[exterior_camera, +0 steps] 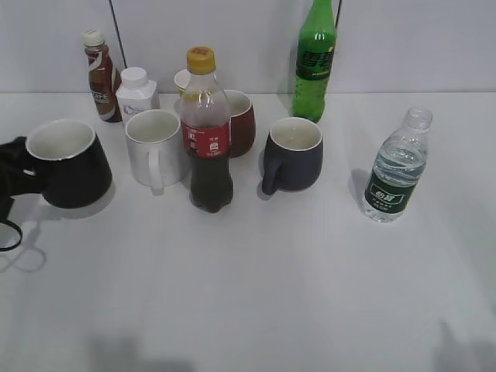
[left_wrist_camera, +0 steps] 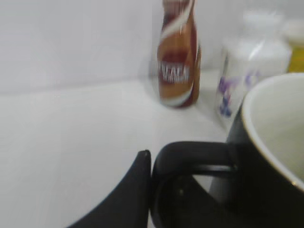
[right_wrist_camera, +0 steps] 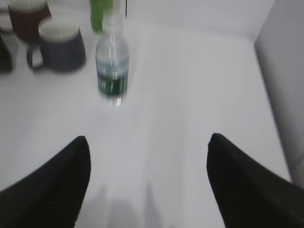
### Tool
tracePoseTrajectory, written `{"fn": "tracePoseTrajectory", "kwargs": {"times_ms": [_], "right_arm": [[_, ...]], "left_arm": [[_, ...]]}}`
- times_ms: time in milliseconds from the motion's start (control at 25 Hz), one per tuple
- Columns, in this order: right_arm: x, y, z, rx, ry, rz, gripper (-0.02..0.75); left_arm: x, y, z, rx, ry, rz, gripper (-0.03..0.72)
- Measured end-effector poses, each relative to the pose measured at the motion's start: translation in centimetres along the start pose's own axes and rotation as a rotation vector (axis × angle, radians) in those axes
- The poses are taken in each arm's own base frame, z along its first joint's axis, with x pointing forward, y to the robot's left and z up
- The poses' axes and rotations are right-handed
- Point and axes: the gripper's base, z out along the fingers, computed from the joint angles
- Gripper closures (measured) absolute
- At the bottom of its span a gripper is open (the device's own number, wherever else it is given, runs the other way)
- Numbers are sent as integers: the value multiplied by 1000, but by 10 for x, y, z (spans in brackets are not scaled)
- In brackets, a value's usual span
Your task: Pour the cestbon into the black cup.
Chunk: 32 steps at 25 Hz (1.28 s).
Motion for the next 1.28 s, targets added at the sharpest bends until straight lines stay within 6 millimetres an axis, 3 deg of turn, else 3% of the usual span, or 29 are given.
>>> {"fn": "tracePoseTrajectory", "kwargs": {"times_ms": [160,240,400,480,600,760,1080,1280], "right_arm": [[-34,-2,25,10,-200,-7,150],[-47,-3,51,15,-299,5,158],[-55,-4,110,34,-418,21,164],[-48,-3,142,31,-383,35,167],[-25,0,184,16,-324,81,166],[20,10,219,-41,-221,121,166],[116,29,256,-139,89,153,144],[137,36,282,-194,173,150,120]], "left_arm": [[-25,-3,-26,-5,-70,12,638],[-31,-4,-38,-7,-89,15,638],[-42,-6,-55,-6,-132,-16,638],[-47,-7,-59,-5,-151,-15,638],[-50,-8,-61,8,-162,-8,638],[-49,-12,-62,40,-159,9,638],[-49,-13,-62,51,-159,14,638],[-49,-13,-62,53,-159,15,638]]}}
